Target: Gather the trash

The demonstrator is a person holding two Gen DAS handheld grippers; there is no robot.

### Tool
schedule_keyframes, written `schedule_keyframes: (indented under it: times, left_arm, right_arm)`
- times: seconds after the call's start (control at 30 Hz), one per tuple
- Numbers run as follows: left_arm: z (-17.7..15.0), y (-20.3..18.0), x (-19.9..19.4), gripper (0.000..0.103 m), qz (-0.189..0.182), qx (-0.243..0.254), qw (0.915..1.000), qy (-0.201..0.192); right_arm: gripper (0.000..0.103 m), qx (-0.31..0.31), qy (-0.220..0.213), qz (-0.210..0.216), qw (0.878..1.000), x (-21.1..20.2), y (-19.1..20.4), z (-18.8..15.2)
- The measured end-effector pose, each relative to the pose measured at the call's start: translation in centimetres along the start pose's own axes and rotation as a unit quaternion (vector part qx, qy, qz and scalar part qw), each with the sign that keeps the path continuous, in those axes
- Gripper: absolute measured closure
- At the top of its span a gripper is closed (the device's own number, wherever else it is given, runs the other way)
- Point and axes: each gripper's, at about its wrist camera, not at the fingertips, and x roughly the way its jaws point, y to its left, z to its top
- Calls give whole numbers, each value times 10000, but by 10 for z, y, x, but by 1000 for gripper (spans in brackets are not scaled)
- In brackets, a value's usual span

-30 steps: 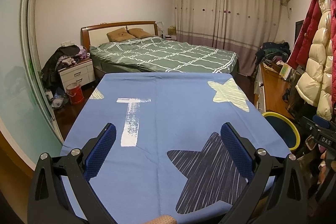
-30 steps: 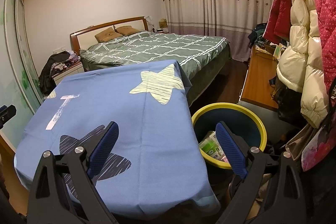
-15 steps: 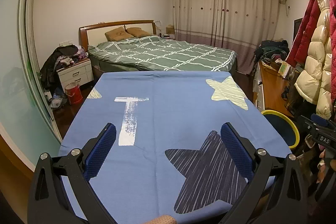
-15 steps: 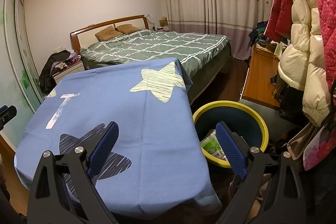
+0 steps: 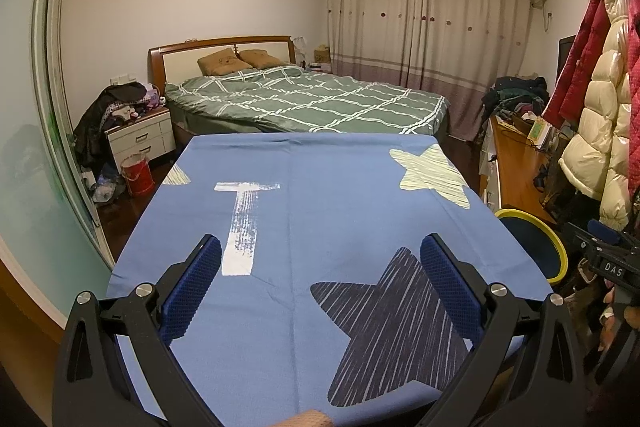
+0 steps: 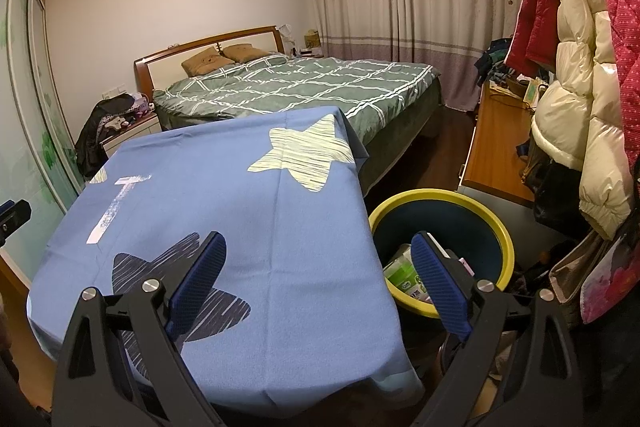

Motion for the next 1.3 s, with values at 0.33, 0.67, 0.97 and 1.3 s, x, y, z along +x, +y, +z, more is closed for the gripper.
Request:
schedule_keyframes:
  times: [0.33, 0.67, 0.97, 1.3]
  left_arm:
    - [-2, -3, 2, 5, -31, 11, 10000, 37]
    - [-1, -5, 5, 5, -77, 31, 9999, 67]
    - [0, -7, 10, 5, -96, 32, 9999, 105]
    - [2, -4, 28, 5, -271, -81, 9993, 238]
  right_arm:
    - [14, 1, 17, 16, 10000, 1, 0, -1]
    - [14, -10, 40, 29, 10000, 3, 1, -3]
    - [14, -22, 71, 46, 10000, 5, 0, -4]
    - [14, -29, 147, 79, 9999, 11, 0, -4]
